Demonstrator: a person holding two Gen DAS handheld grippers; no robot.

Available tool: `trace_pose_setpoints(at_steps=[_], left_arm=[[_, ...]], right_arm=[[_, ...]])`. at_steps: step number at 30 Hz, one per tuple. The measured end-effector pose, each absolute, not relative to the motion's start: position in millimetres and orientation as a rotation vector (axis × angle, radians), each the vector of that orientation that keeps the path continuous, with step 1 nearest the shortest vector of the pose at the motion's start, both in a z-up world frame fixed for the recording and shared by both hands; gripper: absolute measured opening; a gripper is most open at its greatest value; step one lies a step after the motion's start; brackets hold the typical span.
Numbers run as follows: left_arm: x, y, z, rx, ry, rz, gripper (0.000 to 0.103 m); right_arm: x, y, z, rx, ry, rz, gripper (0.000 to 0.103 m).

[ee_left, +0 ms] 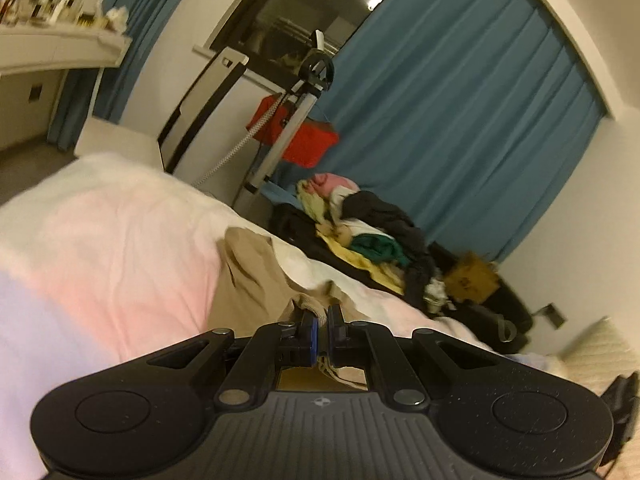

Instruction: Fold clothes

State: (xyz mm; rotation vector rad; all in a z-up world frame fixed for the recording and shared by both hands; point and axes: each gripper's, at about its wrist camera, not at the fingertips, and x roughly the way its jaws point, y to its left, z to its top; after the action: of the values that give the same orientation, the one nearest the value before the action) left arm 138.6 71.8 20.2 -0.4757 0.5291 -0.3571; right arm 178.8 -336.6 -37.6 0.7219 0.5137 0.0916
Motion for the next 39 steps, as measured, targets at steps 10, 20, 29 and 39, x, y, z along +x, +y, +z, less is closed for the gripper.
trace_pose_setpoints(at_steps=[10,20,29,39], left_arm=[[239,47,-82,-0.363,0.632,-0.307,0.005],[265,44,-107,-0.293,0.686,-0.307,0.020],[193,18,-63,-0.113,0.523,-0.297,0.080],[110,11,-33,-0.095,0.442,-0.326,0.083]], right_arm=[[258,-317,-119,0.496,0.629,0.026,0.011],[263,-306,-140,0.408,0.644,0.005,0.013],[199,-294,-86,0.388,0.465,0.052,0.084],[129,-280,-51,0.299,0.367,0.031,0.084]])
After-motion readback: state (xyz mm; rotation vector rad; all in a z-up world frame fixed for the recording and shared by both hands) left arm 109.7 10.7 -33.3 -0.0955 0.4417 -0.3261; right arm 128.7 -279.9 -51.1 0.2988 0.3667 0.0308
